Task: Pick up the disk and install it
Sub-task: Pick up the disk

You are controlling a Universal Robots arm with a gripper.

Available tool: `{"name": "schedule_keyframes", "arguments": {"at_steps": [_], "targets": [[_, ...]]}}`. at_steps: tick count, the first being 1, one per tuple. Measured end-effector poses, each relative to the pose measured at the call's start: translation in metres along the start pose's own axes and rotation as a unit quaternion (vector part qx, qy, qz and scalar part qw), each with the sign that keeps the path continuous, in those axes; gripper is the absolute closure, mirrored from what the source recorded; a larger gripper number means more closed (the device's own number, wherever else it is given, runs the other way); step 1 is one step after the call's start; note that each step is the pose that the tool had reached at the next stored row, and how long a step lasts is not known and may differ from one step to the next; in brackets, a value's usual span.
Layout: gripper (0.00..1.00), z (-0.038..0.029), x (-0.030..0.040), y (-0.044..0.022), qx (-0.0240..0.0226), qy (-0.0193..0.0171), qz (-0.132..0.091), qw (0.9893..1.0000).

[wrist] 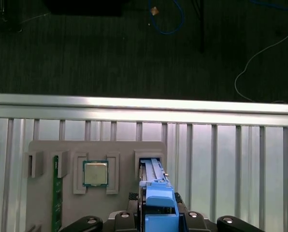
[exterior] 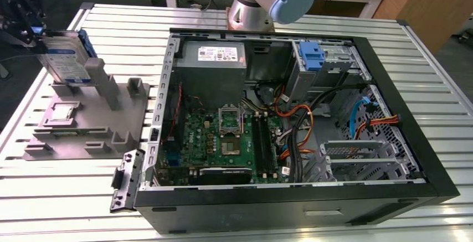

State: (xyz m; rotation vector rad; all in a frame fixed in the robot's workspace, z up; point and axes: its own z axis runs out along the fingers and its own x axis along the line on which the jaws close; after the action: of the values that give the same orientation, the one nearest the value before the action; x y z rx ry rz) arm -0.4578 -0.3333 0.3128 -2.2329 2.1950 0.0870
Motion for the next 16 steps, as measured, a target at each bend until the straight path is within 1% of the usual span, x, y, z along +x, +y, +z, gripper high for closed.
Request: {"name": "schedule_keyframes", "arguments": {"at_steps": [10,16], "targets": [[0.63,-0.0174,-0.0008,0.0006,0.0000,0.0000,0.000,1.0000],[0.63,-0.0255,-0.0012,0.0008,0.0000,0.0000,0.000,1.0000]]}}
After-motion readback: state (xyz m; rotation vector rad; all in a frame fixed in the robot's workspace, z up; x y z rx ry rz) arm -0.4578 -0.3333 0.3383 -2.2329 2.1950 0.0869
